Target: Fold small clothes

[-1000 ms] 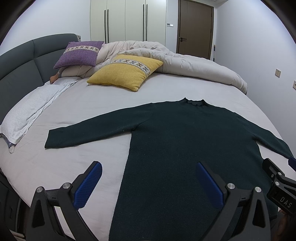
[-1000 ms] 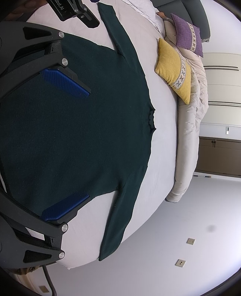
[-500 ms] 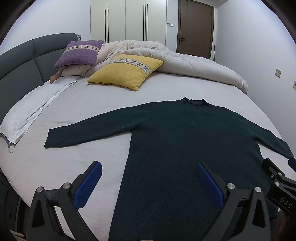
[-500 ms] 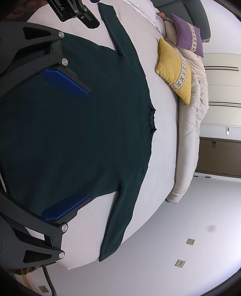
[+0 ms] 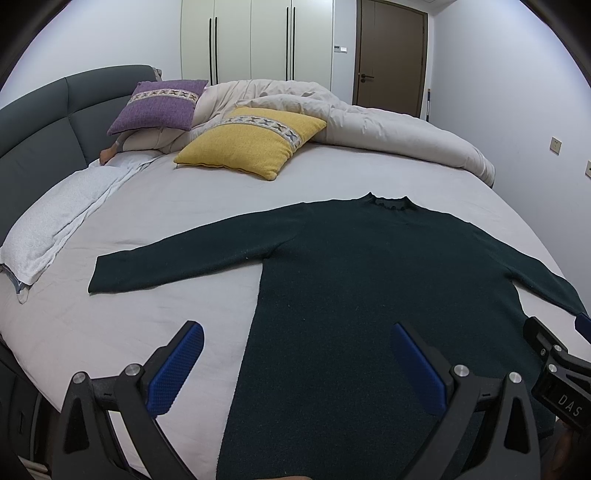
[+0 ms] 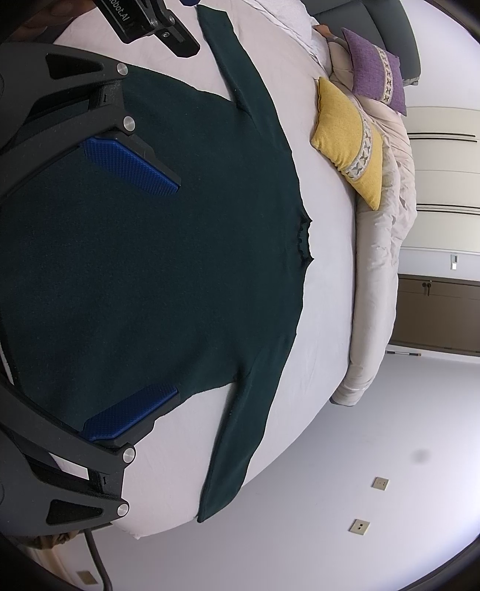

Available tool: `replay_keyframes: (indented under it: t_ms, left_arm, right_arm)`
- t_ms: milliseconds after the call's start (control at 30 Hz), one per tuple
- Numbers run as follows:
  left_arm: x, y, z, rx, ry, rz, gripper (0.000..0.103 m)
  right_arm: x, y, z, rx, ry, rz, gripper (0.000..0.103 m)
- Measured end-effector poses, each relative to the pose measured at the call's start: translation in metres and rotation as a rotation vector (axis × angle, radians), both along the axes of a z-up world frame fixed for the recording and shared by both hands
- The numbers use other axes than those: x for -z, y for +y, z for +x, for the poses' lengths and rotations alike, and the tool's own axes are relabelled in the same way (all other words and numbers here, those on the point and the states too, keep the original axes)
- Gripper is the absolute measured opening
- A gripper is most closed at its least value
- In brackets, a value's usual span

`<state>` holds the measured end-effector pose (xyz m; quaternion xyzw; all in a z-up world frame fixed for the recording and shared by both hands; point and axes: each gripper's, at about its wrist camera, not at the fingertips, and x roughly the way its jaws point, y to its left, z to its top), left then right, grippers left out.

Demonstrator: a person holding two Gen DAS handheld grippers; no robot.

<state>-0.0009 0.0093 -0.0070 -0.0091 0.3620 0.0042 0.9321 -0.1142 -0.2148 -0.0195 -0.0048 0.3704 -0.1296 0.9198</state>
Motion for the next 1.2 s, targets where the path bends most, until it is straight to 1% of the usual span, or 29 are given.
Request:
replay_keyframes:
  t_ms: [500, 600, 700, 800, 933, 1033, 1100, 1167, 1200]
  left_arm:
    - [0.000, 0.000, 0.000, 0.000, 0.001, 0.001, 0.103]
    - [0.004, 0.005, 0.000, 0.003, 0.008, 0.000, 0.103]
    - [0.022, 0.008, -0.007, 0.004, 0.012, 0.003, 0.103]
    - [0.027, 0.007, -0.009, 0.002, 0.015, 0.011, 0.103]
    - [0.025, 0.002, -0.006, 0.020, 0.018, 0.006, 0.103]
    - [0.030, -0.003, -0.001, 0.054, 0.033, 0.005, 0.103]
    - [0.035, -0.005, 0.005, 0.081, 0.048, -0.004, 0.103]
    - [0.041, -0.006, 0.015, 0.104, 0.089, -0.042, 0.103]
    - [0.045, -0.005, 0.019, 0.111, 0.110, -0.069, 0.103]
  right_arm:
    - [0.005, 0.000, 0.001, 0.000, 0.007, 0.004, 0.103]
    - [0.007, -0.002, 0.004, -0.001, 0.013, 0.006, 0.103]
    - [0.010, -0.004, 0.008, -0.001, 0.020, 0.006, 0.103]
    - [0.014, -0.006, 0.012, 0.000, 0.029, 0.010, 0.103]
    - [0.018, -0.015, 0.019, 0.001, 0.030, 0.019, 0.103]
    - [0.020, -0.038, 0.026, 0.005, 0.025, 0.067, 0.103]
    - [0.020, -0.073, 0.031, 0.034, 0.011, 0.121, 0.103]
    - [0.021, -0.118, 0.035, 0.099, -0.003, 0.172, 0.103]
    - [0.022, -0.149, 0.037, 0.134, -0.012, 0.209, 0.103]
